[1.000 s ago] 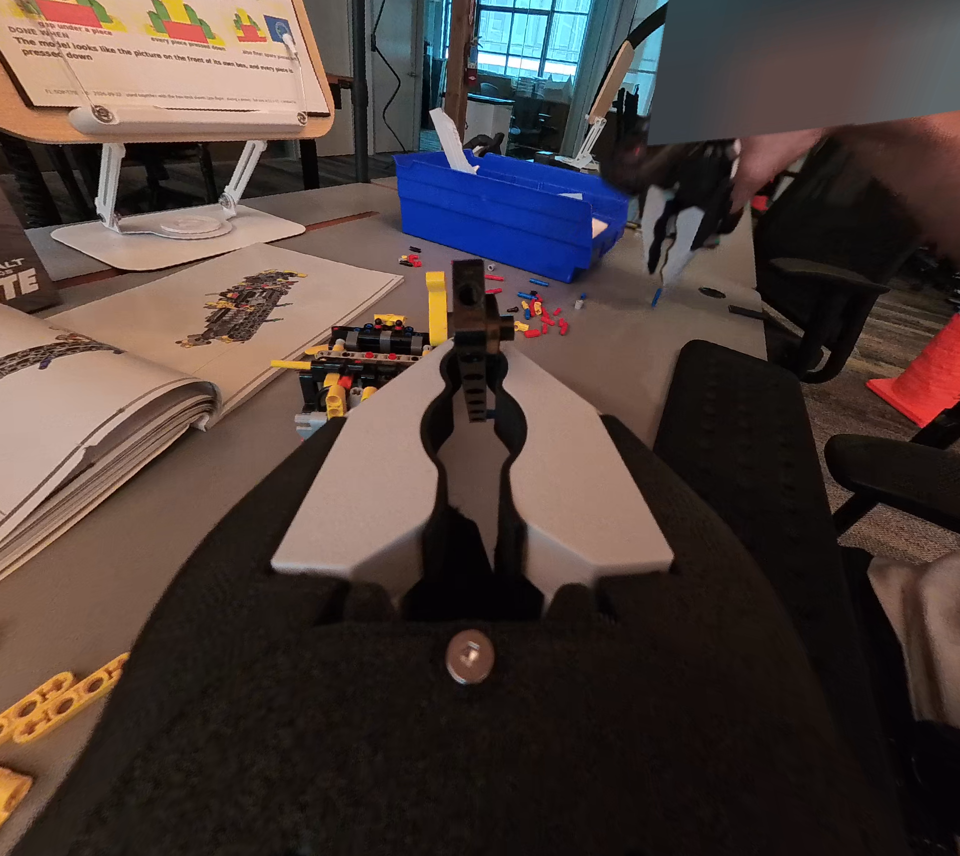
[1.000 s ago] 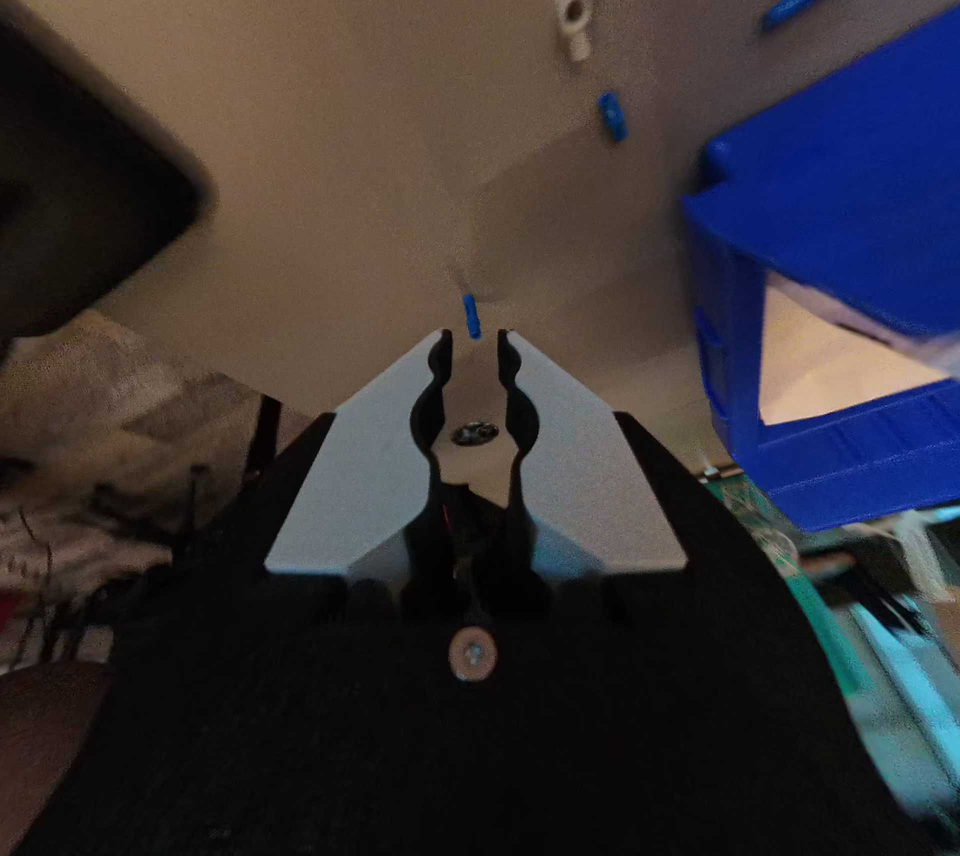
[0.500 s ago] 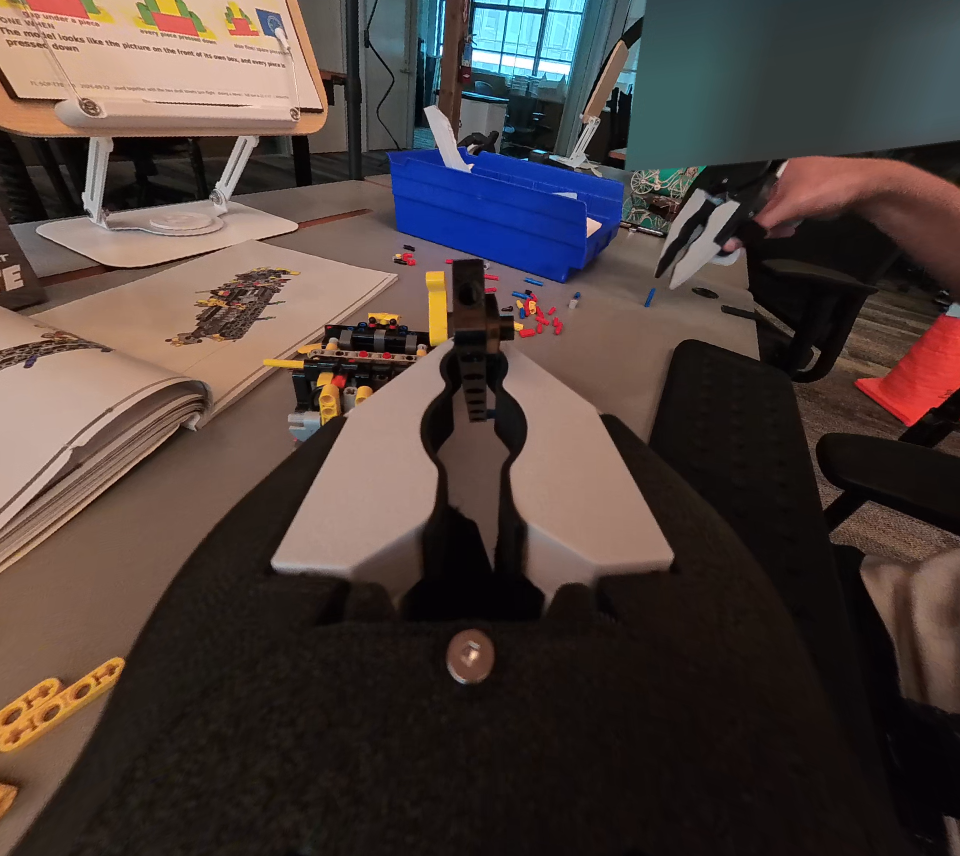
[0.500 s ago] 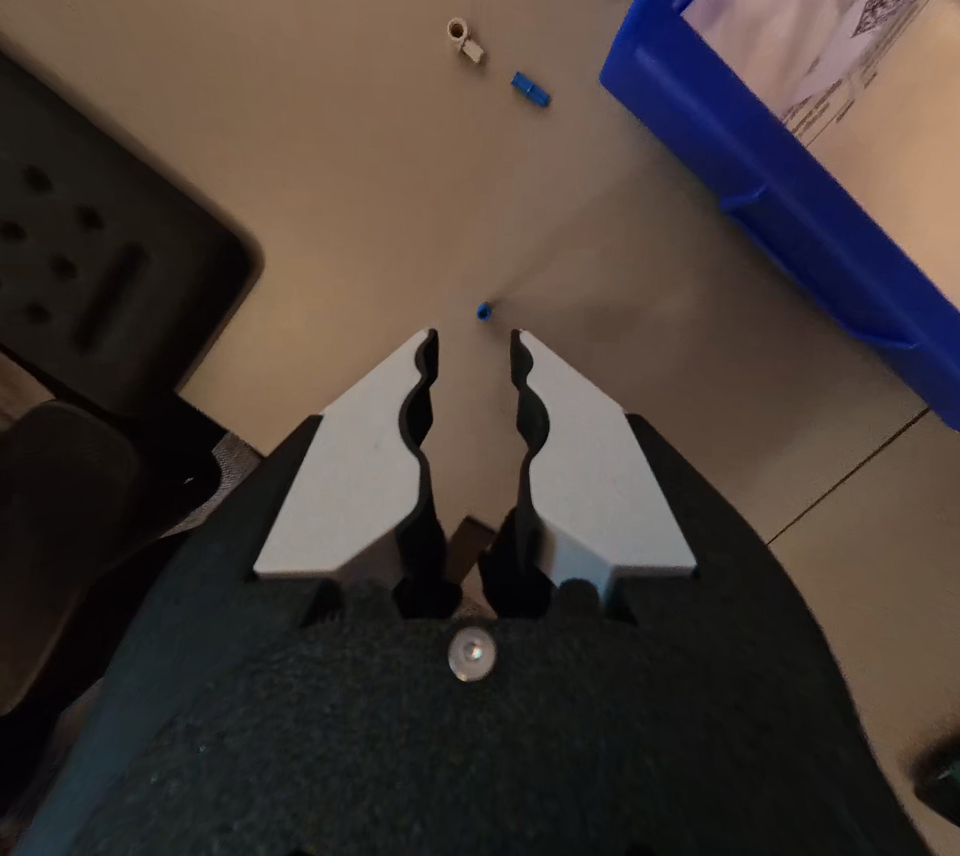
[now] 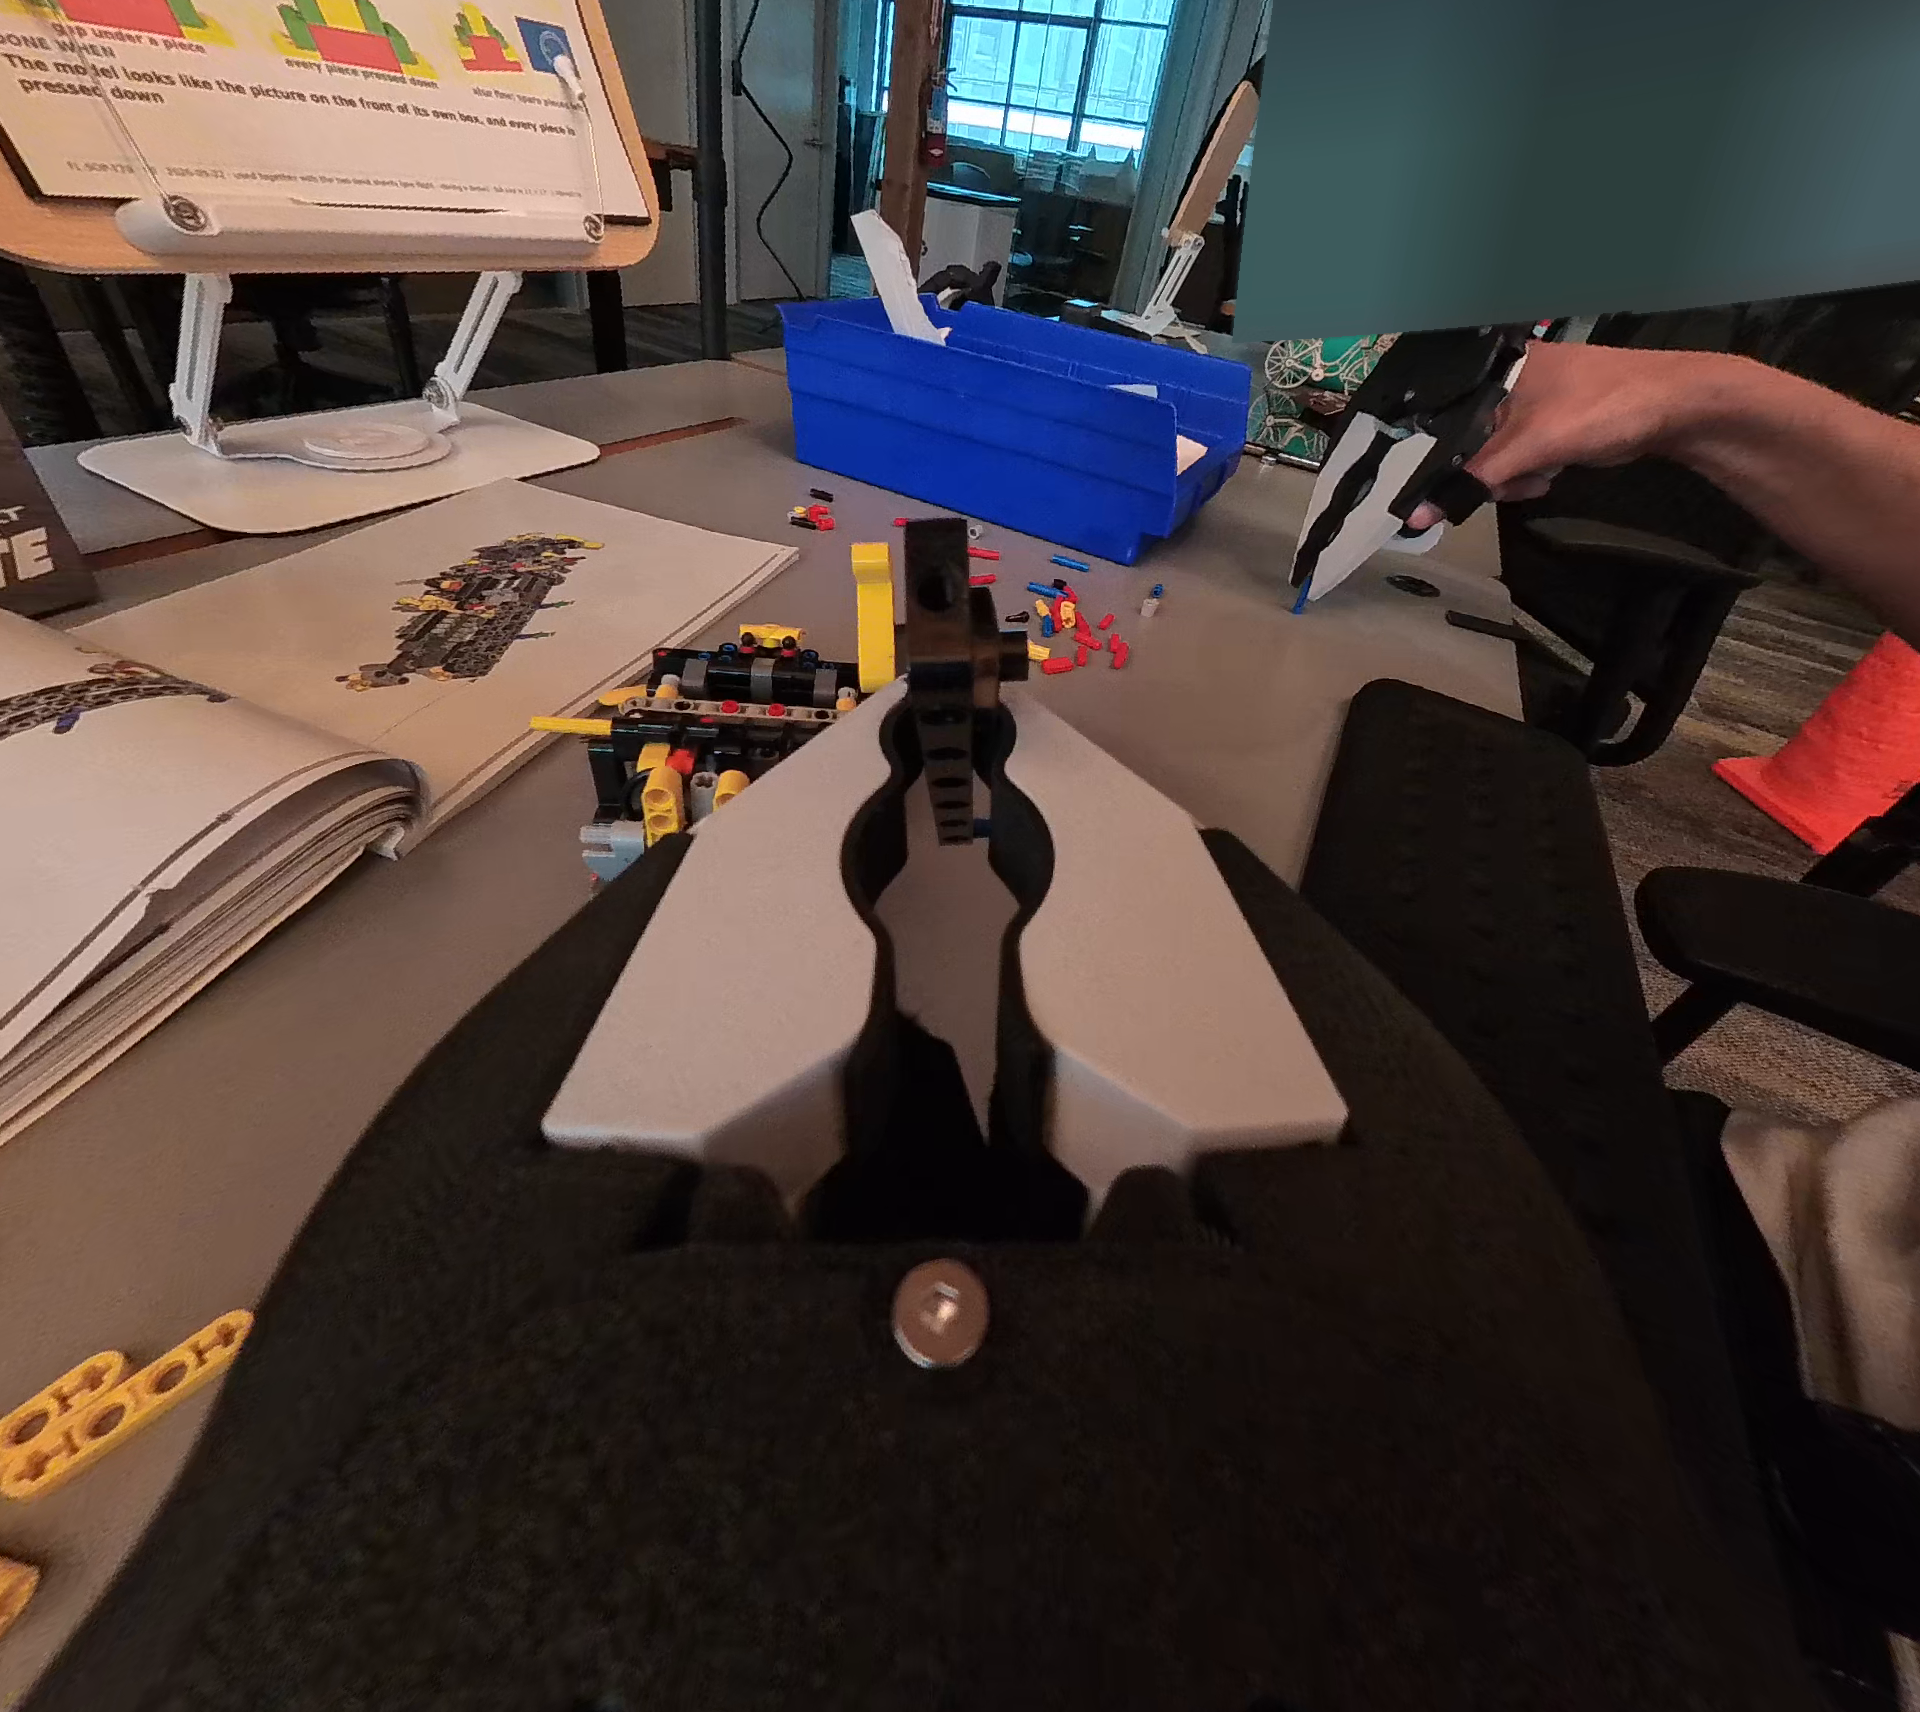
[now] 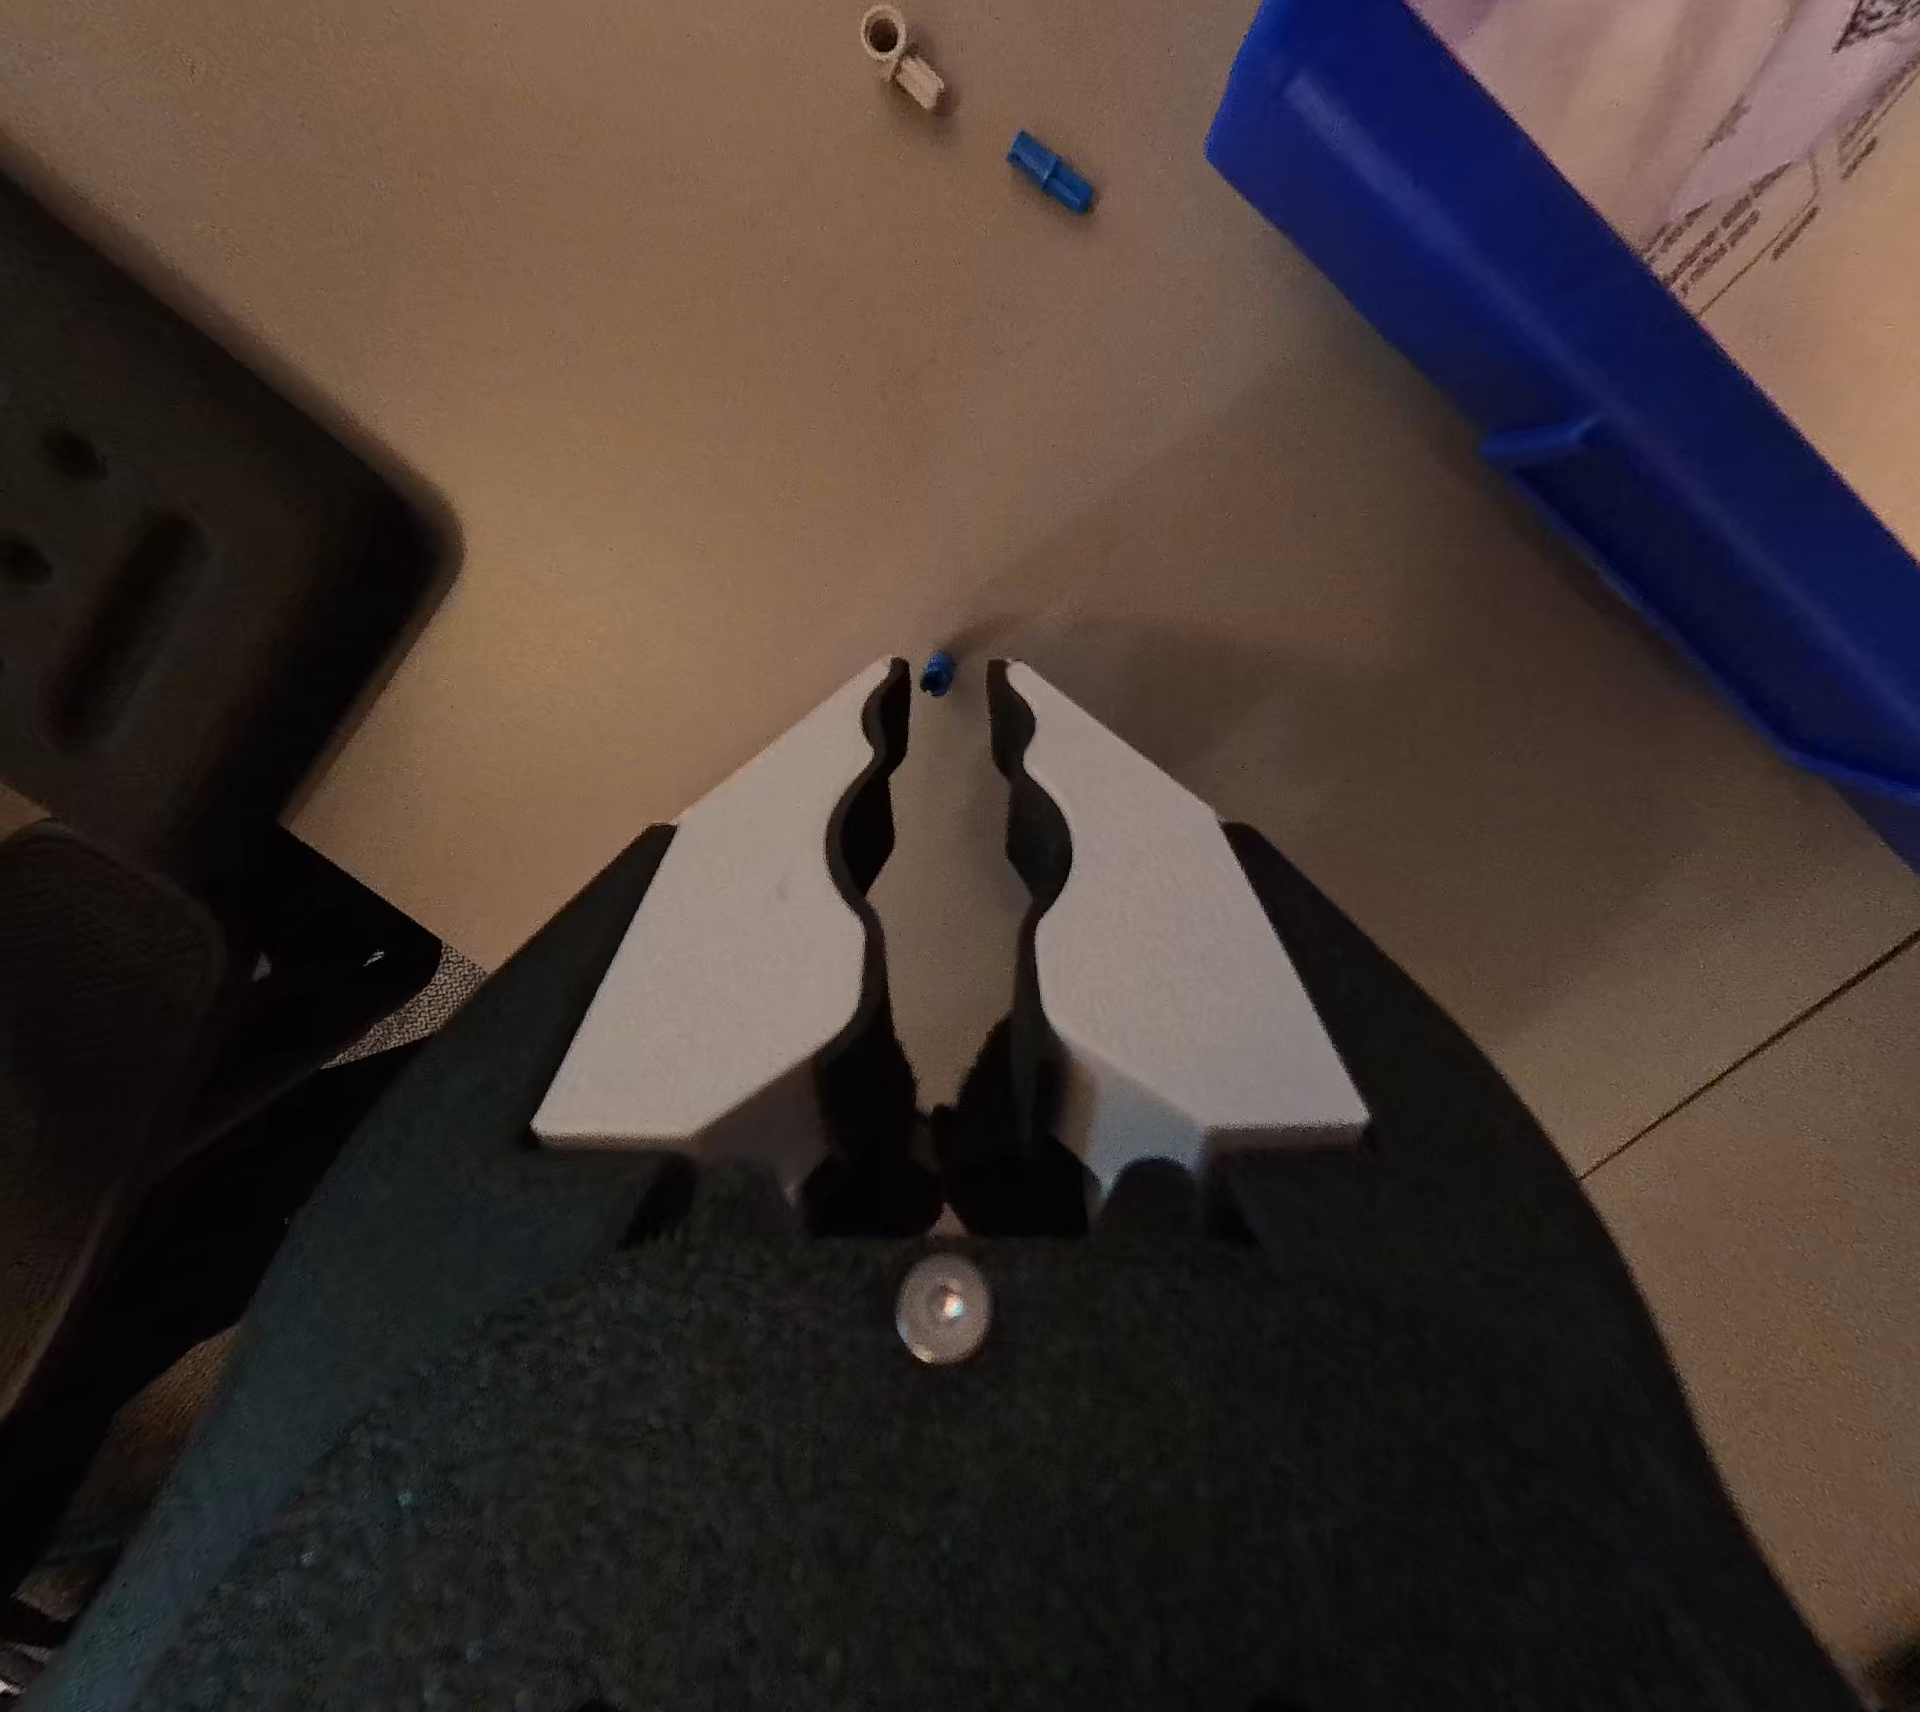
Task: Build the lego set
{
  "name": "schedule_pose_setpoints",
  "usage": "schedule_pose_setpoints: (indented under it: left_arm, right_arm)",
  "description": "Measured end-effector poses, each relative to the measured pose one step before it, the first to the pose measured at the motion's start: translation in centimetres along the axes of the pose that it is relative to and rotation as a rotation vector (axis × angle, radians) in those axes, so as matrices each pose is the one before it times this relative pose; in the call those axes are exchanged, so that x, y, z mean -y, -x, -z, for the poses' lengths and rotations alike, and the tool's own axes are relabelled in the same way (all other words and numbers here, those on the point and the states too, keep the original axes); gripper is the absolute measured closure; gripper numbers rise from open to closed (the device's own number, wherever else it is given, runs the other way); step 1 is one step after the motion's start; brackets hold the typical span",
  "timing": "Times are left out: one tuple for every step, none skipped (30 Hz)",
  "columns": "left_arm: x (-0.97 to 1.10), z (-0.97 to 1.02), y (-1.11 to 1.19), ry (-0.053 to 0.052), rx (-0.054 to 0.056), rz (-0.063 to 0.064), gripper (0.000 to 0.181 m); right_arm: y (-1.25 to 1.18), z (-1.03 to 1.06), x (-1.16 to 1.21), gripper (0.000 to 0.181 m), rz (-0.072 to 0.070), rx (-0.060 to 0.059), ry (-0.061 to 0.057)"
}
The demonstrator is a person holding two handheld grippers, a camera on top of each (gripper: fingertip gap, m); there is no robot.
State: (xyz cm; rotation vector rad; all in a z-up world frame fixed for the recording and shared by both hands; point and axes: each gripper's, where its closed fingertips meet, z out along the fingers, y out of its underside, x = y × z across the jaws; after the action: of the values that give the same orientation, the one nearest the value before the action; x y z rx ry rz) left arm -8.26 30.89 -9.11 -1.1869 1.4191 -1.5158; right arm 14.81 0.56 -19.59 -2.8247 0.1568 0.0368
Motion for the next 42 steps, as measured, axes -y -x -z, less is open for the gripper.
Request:
schedule_pose_setpoints:
  left_arm:
    - [-0.005,-0.007,-0.005,0.0004,-0.0005,0.0003,0.172]
    - [-0.006,-0.001,-0.004,0.0003,0.0002,-0.0004,0.172]
    - [0.002,0.004,0.003,-0.0003,0.0005,-0.0011,0.172]
    - [0.014,0.003,-0.01,-0.0005,0.0,-0.0006,0.172]
    - [-0.013,0.001,-0.005,0.0003,-0.0004,0.0003,0.172]
    - [-0.01,-0.013,0.003,0.0008,0.0,0.0003,0.172]
    - [0.002,0.003,0.014,-0.0001,0.0004,0.0,0.172]
    - [0.0,0.007,0.004,-0.0007,0.0,0.0006,0.172]
    - [0.005,0.001,0.003,-0.0002,-0.0002,0.0005,0.173]
    - [-0.011,0.005,0.011,0.0008,0.0008,-0.0001,0.172]
    - [-0.005,-0.007,0.011,0.0004,0.0004,-0.0002,0.172]
    - [0.007,0.006,0.008,-0.0005,0.0006,-0.0003,0.172]
    - [0.017,0.013,0.016,-0.0013,0.0008,0.0,0.172]
    - [0.032,0.013,0.021,-0.0022,0.0005,0.0012,0.173]
    - [0.056,0.022,0.024,-0.0036,-0.0003,0.0027,0.172]
    - [0.104,0.028,0.058,-0.0071,-0.0002,0.0074,0.172]
    - [0.151,0.055,0.136,-0.01,0.0009,0.0144,0.172]
    - [0.183,0.066,0.171,-0.0114,-0.0003,0.0212,0.172]
    - [0.197,0.063,0.142,-0.0135,-0.0043,0.0282,0.172]
    - [0.195,0.031,0.1,-0.0139,-0.0076,0.0327,0.172]
    - [0.213,0.047,0.089,-0.0149,-0.0093,0.0349,0.172]
    - [0.258,0.073,0.086,-0.0176,-0.0106,0.0359,0.172]
    - [0.276,0.094,0.047,-0.0191,-0.0148,0.0394,0.172]
    - [0.287,0.121,0.086,-0.0202,-0.0159,0.0465,0.172]
    - [0.279,0.144,0.16,-0.0202,-0.0145,0.0521,0.172]
    - [0.238,0.162,0.245,-0.0175,-0.0129,0.0554,0.172]
    - [0.248,0.195,0.317,-0.018,-0.0095,0.0539,0.172]
    - [0.296,0.207,0.34,-0.0201,-0.0061,0.0492,0.172]
    - [0.292,0.226,0.358,-0.0184,-0.0027,0.0433,0.172]
    - [0.25,0.21,0.334,-0.0158,-0.0004,0.0356,0.172]
    - [0.203,0.18,0.262,-0.0132,0.0004,0.0277,0.172]
    - [0.139,0.134,0.208,-0.0093,0.0014,0.0196,0.172]
    - [0.098,0.085,0.199,-0.0057,0.0068,0.0096,0.172]
    - [0.021,0.022,0.195,-0.001,0.0105,-0.0009,0.172]
    - [-0.067,-0.032,0.021,0.0039,0.0038,-0.0051,0.172]
    - [-0.101,-0.071,-0.108,0.0054,-0.0004,-0.0096,0.172]
    - [-0.14,-0.071,-0.069,0.008,0.0048,-0.0156,0.172]
    - [-0.181,-0.086,-0.022,0.0104,0.0077,-0.0171,0.172]
    - [-0.123,-0.07,-0.112,0.0067,-0.0002,-0.0085,0.172]
    - [-0.071,-0.031,-0.095,0.003,-0.0024,-0.0026,0.172]
    - [-0.031,-0.016,-0.007,0.0026,0.0022,-0.0036,0.172]
    - [-0.045,-0.012,-0.016,0.0038,0.0035,-0.0058,0.172]
  right_arm:
    - [-0.045,-0.018,-0.005,0.168,0.0026,-0.0042,0.001]
    - [-0.024,-0.041,-0.064,0.168,0.0028,-0.0017,0.0049]
    - [-0.041,-0.061,-0.087,0.169,0.0021,-0.0018,0.0061]
    - [0.061,-0.058,0.0,0.169,0.0015,0.0057,0.0015]
    - [0.087,-0.06,0.07,0.171,-0.0015,0.0075,-0.0033]
    - [0.027,-0.061,0.011,0.171,-0.0013,0.0033,0.0015]
    - [-0.026,-0.077,-0.065,0.172,0.0007,-0.0008,0.0065]
    - [-0.051,-0.046,-0.024,0.175,0.0046,-0.0051,0.0042]
    - [0.021,-0.02,0.034,0.176,0.0071,-0.0029,-0.0018]
    - [0.038,0.011,-0.003,0.176,0.0029,-0.0009,0.0006]
    - [0.005,0.02,-0.057,0.176,-0.0055,-0.0002,0.0041]
    - [-0.001,0.043,-0.105,0.177,-0.0076,-0.0002,0.007]
    - [-0.038,0.075,0.017,0.177,-0.0028,-0.0078,-0.0007]
    - [0.041,0.102,0.133,0.177,0.0034,-0.0086,-0.007]
    - [0.088,0.124,0.236,0.177,0.0062,-0.011,-0.0071]
    - [0.043,0.263,0.562,0.177,0.017,-0.0266,-0.0189]
    - [0.425,0.401,1.036,0.177,0.0262,-0.0208,-0.0354]
    - [0.755,0.494,1.638,0.177,0.0304,-0.018,-0.0524]
    - [1.052,0.425,2.228,0.177,0.0269,-0.0162,-0.0698]
    - [1.844,0.194,2.704,0.177,0.0343,0.0173,-0.0838]
    - [2.154,-0.149,2.969,0.177,0.0448,0.0232,-0.0948]
    - [2.105,-0.555,3.112,0.177,0.057,0.0124,-0.105]
    - [1.885,-0.873,2.769,0.177,0.082,-0.0013,-0.0938]
    - [1.266,-1.065,2.507,0.177,0.0917,-0.0241,-0.0842]
    - [1.059,-1.255,2.434,0.177,0.0639,-0.017,-0.0857]
    - [1.289,-1.434,2.35,0.177,0.0327,0.0069,-0.0878]
    - [1.046,-1.593,2.057,0.177,0.0194,-0.0078,-0.0836]
    - [1.279,-1.738,1.583,0.177,0.0129,0.005,-0.0641]
    - [0.782,-1.709,0.723,0.177,0.0243,-0.0257,-0.0098]
    - [0.513,-1.454,0.433,0.178,0.0473,-0.0424,0.0084]
    - [0.352,-1.141,0.616,0.178,0.0374,-0.0459,-0.0063]
    - [0.051,-0.792,0.896,0.177,0.0206,-0.0547,-0.025]
    - [0.377,-0.631,0.889,0.177,-0.0049,-0.022,-0.0271]
    - [0.307,-0.59,0.354,0.177,-0.0134,-0.0172,0.0035]
    - [0.013,-0.404,0.379,0.177,-0.0062,-0.0323,-0.0105]
    - [0.095,-0.341,0.369,0.178,-0.012,-0.0206,-0.016]
    - [0.066,-0.408,-0.036,0.177,-0.0092,-0.0156,0.0116]
    - [-0.042,-0.381,-0.11,0.177,0.0022,-0.017,0.012]
    - [0.183,-0.351,-0.253,0.177,0.0003,0.0026,0.0218]
    - [0.012,-0.131,-0.042,0.177,0.0024,-0.0053,0.0029]
    - [-0.193,0.052,0.161,0.177,0.0088,-0.0175,-0.0162]
    - [0.011,0.069,-0.022,0.177,0.0007,-0.0009,-0.0062]
